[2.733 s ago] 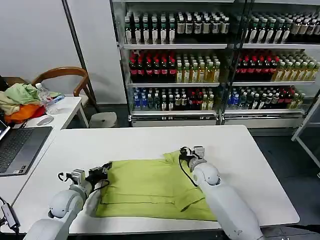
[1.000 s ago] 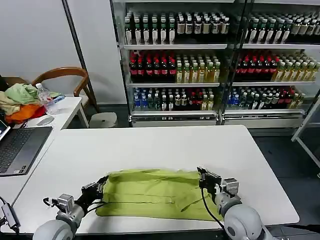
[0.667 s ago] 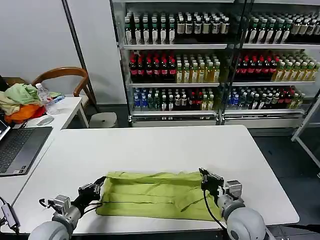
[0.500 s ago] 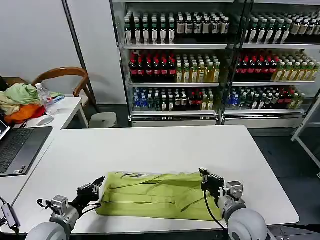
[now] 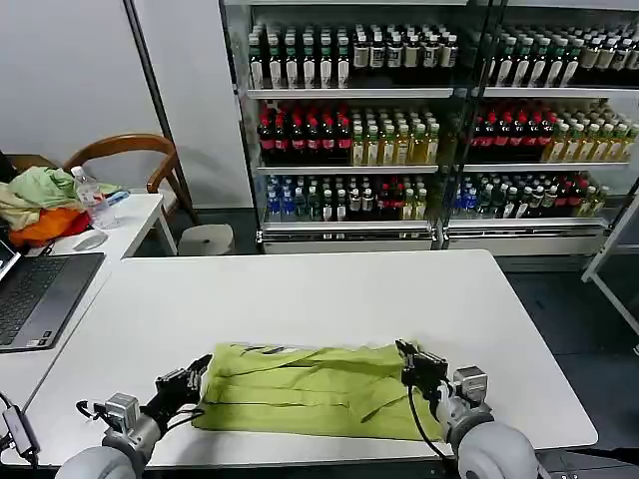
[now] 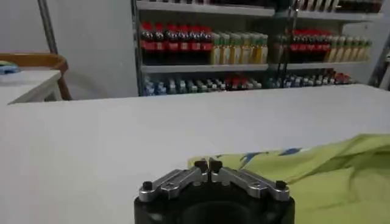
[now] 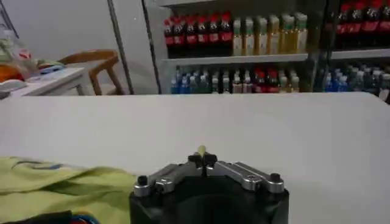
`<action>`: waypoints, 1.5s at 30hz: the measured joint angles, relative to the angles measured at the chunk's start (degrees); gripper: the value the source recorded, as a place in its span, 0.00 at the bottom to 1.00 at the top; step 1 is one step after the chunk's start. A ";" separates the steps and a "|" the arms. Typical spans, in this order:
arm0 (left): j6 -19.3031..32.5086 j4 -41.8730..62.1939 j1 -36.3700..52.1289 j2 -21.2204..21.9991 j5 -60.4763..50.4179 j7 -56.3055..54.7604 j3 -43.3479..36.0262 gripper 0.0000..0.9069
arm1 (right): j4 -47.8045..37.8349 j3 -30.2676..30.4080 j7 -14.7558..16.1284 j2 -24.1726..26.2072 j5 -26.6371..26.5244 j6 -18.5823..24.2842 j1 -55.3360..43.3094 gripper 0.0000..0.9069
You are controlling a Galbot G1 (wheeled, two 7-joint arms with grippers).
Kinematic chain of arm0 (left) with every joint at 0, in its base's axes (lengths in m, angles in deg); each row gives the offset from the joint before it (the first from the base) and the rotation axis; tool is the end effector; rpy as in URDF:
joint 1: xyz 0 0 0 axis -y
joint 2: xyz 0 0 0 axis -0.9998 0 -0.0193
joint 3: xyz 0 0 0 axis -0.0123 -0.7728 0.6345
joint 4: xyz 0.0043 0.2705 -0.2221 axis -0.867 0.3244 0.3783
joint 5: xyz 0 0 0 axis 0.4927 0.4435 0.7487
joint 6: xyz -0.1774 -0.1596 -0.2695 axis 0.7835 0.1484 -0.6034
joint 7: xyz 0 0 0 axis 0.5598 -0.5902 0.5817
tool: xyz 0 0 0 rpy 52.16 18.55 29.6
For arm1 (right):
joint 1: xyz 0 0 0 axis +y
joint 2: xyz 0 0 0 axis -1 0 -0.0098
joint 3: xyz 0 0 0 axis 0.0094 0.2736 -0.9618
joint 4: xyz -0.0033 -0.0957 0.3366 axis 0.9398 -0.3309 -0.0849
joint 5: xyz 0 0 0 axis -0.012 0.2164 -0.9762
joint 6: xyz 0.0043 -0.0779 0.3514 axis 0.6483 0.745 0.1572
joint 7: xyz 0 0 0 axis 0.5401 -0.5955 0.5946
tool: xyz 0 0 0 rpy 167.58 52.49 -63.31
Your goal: Fold and organize the clothes.
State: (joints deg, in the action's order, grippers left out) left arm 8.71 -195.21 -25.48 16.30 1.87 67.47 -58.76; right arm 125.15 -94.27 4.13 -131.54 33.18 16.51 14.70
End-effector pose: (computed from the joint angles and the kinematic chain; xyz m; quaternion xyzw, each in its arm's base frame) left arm 0.2313 0.1222 -0.2956 -0.1243 -0.9717 -0.0053 0.2009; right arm 0.2418 -0.0164 -0.2479 0.1310 -0.9672 -0.0028 0.2175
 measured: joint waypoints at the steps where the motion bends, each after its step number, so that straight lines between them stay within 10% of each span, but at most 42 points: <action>1: 0.01 -0.02 0.00 0.12 -0.13 -0.19 -0.01 1.00 | -0.34 0.24 0.03 0.00 0.93 0.07 0.35 1.00; 43: -2.79 -1.31 3.80 7.06 6.28 -26.08 -11.55 1.00 | 7.34 -14.90 1.28 -2.16 5.10 -0.59 12.47 1.00; 44: -2.93 -0.95 4.23 7.20 6.34 -26.77 -11.99 0.94 | 7.34 -14.96 1.28 -2.14 5.22 -0.53 12.51 1.00; 45: -3.09 -0.67 4.57 7.31 6.40 -27.36 -12.36 0.61 | 7.34 -14.97 1.28 -2.12 5.38 -0.48 12.58 1.00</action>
State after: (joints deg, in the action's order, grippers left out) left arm 5.62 -195.88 -20.90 23.62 8.28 40.11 -71.12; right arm 132.49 -109.24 5.40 -133.66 38.56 16.04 27.28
